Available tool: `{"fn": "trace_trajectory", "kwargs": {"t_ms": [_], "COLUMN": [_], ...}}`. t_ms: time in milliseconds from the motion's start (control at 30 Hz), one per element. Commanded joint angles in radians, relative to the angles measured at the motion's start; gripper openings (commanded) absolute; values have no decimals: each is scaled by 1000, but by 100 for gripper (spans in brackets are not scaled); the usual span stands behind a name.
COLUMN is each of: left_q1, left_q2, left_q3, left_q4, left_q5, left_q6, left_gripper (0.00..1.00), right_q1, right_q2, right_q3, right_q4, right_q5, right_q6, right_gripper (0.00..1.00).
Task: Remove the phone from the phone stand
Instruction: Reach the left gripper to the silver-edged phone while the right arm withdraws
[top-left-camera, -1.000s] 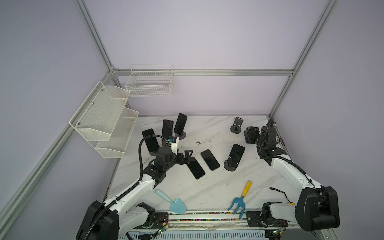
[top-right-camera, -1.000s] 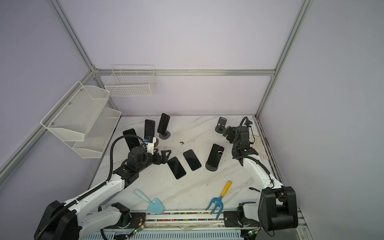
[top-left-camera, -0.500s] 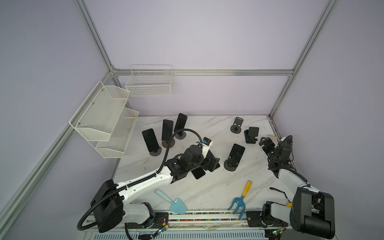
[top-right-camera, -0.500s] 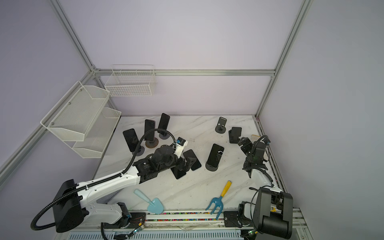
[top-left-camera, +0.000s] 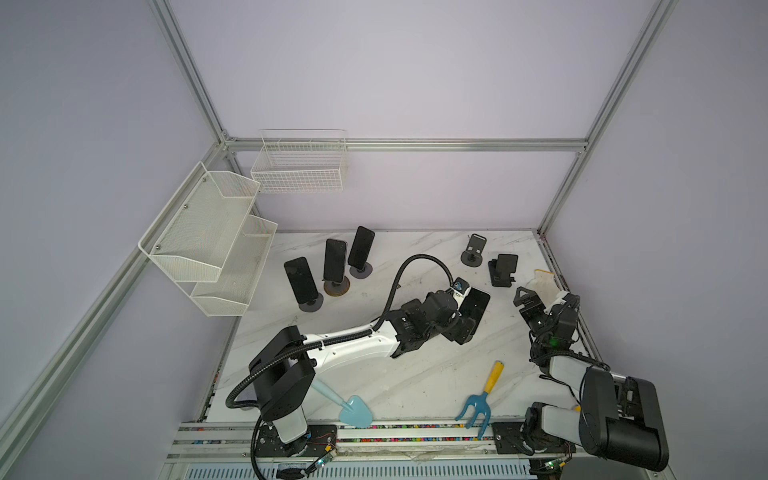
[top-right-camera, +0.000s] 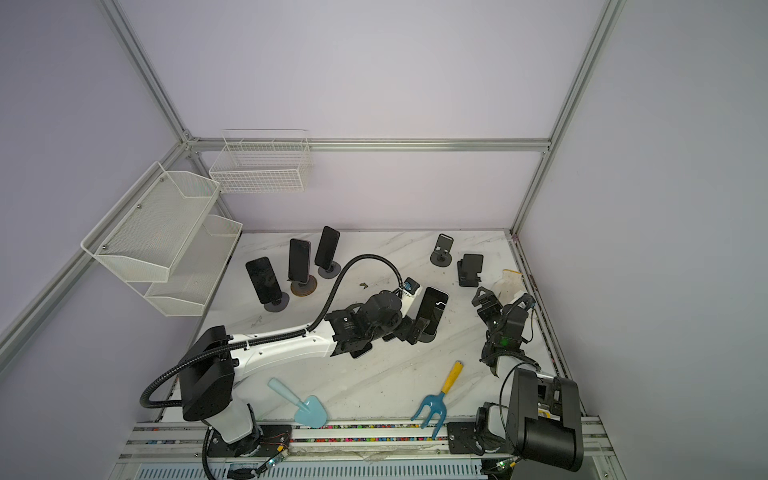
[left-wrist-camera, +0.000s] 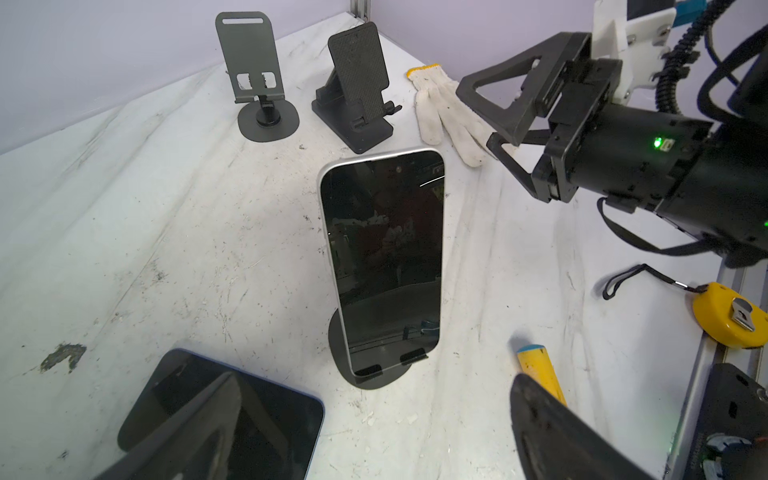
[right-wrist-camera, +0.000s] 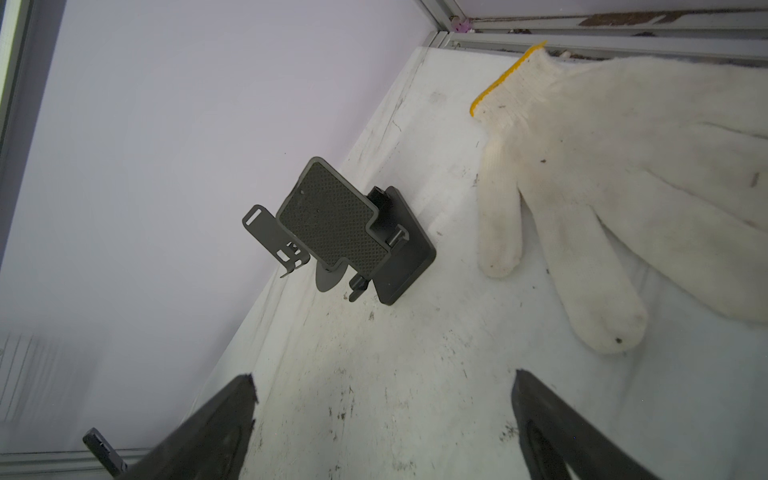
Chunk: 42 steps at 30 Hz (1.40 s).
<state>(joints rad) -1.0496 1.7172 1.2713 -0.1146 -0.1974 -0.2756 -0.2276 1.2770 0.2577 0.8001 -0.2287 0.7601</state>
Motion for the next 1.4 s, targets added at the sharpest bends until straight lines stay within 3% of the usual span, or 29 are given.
{"fn": "trace_trajectory", "kwargs": {"t_ms": [0,300,533,733,1367], "left_q1": [-5,-18,-32,-32,-32], "left_q2": [28,127,186,222,333], "left_q3": [109,167,224,254,357], "left_q4": [92,154,129,115,80], "left_q5": [29,-10,-100,-117,-184], "left_q6": [-44,-96,-80,-111,-149], "left_gripper": [100,99,100,100,100], "right_q1": [-4,-4,-3,-3,8], "right_q2": [54,224,236,230,292], "right_q3": [-57,-102,-93,-72,-36], "right_q4": [248,474,455,375,363], "right_q5": [-13,-34,-16,15,-8], "right_q6": [31,40,34,30,48], "right_gripper": [97,97,97,97,96]}}
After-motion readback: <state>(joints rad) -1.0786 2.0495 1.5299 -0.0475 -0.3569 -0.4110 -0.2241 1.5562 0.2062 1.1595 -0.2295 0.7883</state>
